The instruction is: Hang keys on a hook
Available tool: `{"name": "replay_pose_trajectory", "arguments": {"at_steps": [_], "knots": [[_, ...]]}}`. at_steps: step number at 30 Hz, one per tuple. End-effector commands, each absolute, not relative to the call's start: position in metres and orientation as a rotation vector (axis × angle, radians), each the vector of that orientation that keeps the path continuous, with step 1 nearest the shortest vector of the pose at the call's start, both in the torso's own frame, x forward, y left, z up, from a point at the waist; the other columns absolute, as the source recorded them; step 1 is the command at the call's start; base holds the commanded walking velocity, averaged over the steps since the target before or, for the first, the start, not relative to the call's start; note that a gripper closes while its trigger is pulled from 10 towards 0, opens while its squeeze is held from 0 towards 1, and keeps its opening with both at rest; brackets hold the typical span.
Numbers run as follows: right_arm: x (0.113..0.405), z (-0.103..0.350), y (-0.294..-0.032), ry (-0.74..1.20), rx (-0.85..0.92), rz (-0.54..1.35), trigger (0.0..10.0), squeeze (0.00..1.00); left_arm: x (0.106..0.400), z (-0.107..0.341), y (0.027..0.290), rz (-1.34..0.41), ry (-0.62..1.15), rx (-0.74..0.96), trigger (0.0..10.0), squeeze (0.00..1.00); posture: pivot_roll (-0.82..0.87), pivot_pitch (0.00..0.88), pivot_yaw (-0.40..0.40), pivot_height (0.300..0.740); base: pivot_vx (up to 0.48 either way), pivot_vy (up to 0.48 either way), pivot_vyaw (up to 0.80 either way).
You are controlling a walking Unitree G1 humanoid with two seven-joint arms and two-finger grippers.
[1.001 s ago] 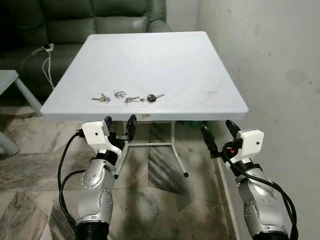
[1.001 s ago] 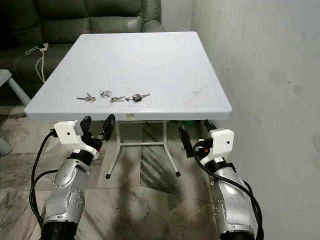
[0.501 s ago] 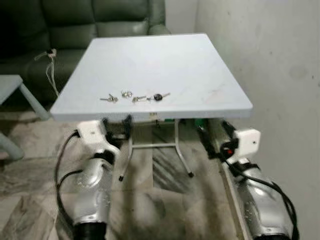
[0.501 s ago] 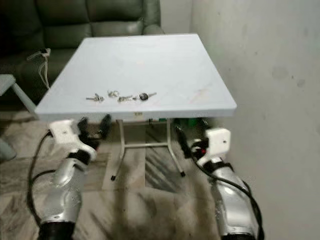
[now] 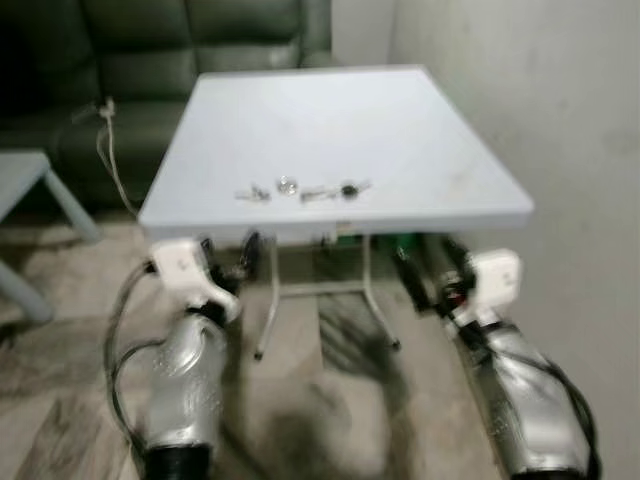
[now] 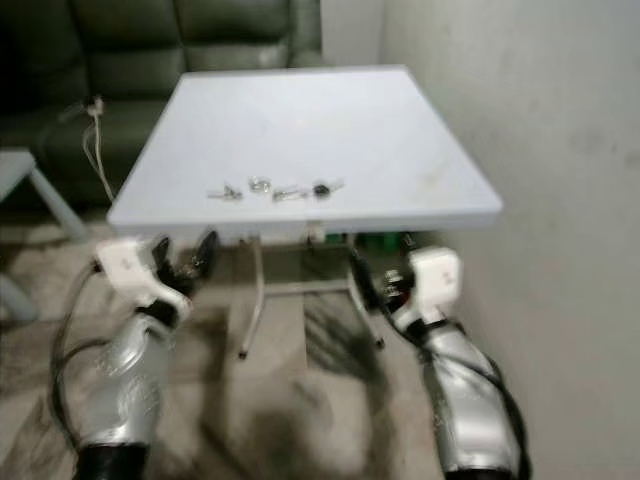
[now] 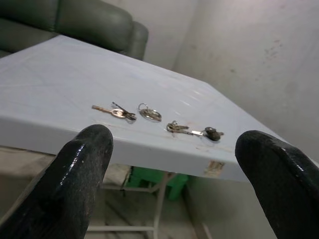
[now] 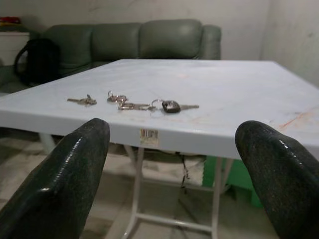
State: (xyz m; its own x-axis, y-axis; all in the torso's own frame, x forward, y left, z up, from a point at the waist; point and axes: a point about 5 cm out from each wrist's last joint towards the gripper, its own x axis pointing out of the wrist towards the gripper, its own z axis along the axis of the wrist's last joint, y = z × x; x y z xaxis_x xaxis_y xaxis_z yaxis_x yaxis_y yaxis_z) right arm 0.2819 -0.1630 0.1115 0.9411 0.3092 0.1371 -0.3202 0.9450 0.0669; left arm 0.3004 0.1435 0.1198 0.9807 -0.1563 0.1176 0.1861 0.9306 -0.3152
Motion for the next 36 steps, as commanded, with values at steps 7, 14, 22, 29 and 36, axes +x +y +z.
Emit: {"name": "replay_pose_trajectory", "arguments": {"at_steps": [7, 14, 22, 29, 36], "knots": [[0.2845, 0.1196, -0.1563, -0.148, 0.103, 0.34, 10.0, 0.0, 0.3019, 0.1242, 0.1512, -0.157, -0.103, -0.32, 10.0, 0.0, -0.06, 0.0, -0.038, 0.74, 0.0, 0.48, 0.0], [0.285, 0.12, -0.1561, -0.148, 0.104, 0.338, 10.0, 0.0, 0.3029, 0.1235, 0.1513, -0.145, -0.094, -0.323, 10.0, 0.0, -0.06, 0.0, -0.037, 0.74, 0.0, 0.408, 0.0], [0.2846, 0.1212, -0.1566, -0.149, 0.102, 0.335, 10.0, 0.0, 0.3038, 0.1191, 0.1503, -0.112, -0.057, -0.35, 10.0, 0.0, -0.07, 0.0, -0.037, 0.74, 0.0, 0.0, 0.0], [0.2836, 0.1218, -0.157, -0.147, 0.102, 0.334, 10.0, 0.0, 0.3022, 0.1228, 0.1491, -0.134, -0.089, -0.345, 10.0, 0.0, -0.07, 0.0, -0.038, 0.74, 0.0, 0.0, 0.0], [0.2841, 0.1219, -0.1563, -0.146, 0.103, 0.333, 10.0, 0.0, 0.3018, 0.1232, 0.1502, -0.129, -0.089, -0.342, 10.0, 0.0, -0.06, 0.0, -0.036, 0.74, 0.42, 0.0, 0.0]]}}
